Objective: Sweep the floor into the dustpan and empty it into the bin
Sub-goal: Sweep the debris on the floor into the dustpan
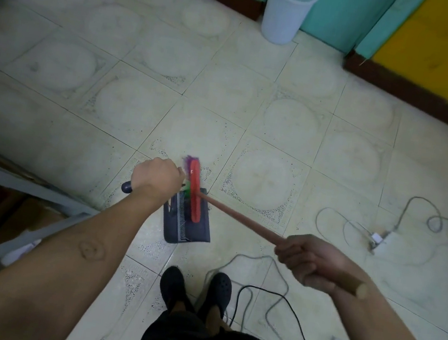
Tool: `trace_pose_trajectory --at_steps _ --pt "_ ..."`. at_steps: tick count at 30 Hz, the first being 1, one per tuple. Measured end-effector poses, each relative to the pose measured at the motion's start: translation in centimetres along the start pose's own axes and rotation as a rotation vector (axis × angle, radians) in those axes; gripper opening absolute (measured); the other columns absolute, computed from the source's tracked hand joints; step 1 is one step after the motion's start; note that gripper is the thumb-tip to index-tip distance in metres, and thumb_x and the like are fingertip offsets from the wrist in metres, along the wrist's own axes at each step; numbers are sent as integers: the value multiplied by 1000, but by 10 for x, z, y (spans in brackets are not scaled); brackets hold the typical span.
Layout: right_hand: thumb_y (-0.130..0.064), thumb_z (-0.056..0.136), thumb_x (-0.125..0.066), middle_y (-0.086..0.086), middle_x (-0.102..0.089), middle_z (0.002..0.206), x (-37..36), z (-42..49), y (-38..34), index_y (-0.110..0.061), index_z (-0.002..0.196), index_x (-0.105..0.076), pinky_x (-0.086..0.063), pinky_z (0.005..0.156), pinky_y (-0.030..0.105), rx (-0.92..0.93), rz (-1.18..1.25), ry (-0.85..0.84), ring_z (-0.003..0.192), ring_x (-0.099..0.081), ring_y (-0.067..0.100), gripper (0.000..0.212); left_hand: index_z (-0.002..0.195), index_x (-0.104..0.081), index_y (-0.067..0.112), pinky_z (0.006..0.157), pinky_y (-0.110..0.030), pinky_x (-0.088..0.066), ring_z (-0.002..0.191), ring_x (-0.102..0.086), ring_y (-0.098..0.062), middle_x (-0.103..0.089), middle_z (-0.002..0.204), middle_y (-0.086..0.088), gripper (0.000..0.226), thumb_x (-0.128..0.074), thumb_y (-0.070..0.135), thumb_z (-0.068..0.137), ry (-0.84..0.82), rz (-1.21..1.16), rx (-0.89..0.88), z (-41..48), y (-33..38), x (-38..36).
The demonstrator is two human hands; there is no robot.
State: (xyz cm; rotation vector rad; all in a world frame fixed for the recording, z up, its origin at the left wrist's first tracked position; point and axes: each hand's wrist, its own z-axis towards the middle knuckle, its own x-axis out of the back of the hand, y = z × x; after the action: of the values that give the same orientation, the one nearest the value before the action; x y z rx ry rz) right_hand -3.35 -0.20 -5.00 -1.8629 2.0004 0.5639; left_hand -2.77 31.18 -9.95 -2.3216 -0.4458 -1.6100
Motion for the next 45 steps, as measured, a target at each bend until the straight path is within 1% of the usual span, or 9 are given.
trace_pose_trajectory --at_steps 3,8,19,25,30,35,39,42,45 --pt "11 56 -77 -2 -33 36 -3 -23 1 -14 57 -37 -25 22 13 5 -76 32 20 -32 8 47 81 -61 10 63 -29 -41 67 -51 -26 -60 77 -11 44 -32 38 99 -2 -6 -4 -8 -6 -1" --pt "-1 92 -42 -4 -33 39 -5 -31 0 -16 70 -35 -23 24 12 131 -377 407 24 -28 5 27 86 -66 8 64 -28 -42 67 -53 -25 -65 80 -11 49 -31 40 99 -6 1 -16 -19 -13 -6" --pt "7 84 -43 9 -46 47 33 45 -2 -1 71 -47 -34 33 16 221 -833 764 30 -39 13 17 80 -62 7 65 -30 -42 75 -55 -29 -70 93 -17 49 -37 46 98 15 -94 77 -26 -48 -15" --pt "1 89 -42 6 -53 62 18 78 47 4 106 -39 -46 44 23 -92 -1041 660 48 -49 12 17 88 -66 3 63 -30 -40 70 -50 -26 -68 88 -16 50 -35 40 100 18 -92 111 -22 -40 -20" --pt "-3 91 -42 2 -45 53 -9 59 84 -7 72 -47 -39 39 17 -212 -992 441 34 -42 9 19 93 -68 3 66 -30 -39 85 -62 -31 -70 96 -16 46 -35 36 99 36 -106 119 -14 -40 -17" --pt "-3 92 -32 -4 -34 35 -11 20 52 -9 49 -57 -23 23 10 -170 -362 202 22 -33 5 50 88 -66 6 65 -29 -39 72 -51 -27 -69 93 -15 44 -36 36 98 36 -134 154 -15 -51 -14" --pt "11 63 -70 6 -38 33 6 -11 22 -9 51 -44 -36 25 17 -184 -271 55 19 -39 18 34 80 -60 6 66 -30 -41 77 -59 -31 -68 88 -16 46 -37 42 98 22 -146 163 -23 -78 -18" --pt "11 52 -73 1 -34 34 3 -30 16 -12 53 -37 -32 25 13 -162 -364 179 19 -34 14 43 77 -63 6 62 -28 -42 73 -60 -29 -63 76 -12 53 -36 47 97 1 -170 208 -35 -96 -21" --pt "3 81 -47 -3 -32 37 -5 -28 14 -13 61 -35 -24 25 11 -3 -555 389 22 -30 8 28 64 -57 6 56 -26 -43 61 -58 -25 -62 67 -10 59 -37 51 97 24 -294 314 -47 -112 -22"
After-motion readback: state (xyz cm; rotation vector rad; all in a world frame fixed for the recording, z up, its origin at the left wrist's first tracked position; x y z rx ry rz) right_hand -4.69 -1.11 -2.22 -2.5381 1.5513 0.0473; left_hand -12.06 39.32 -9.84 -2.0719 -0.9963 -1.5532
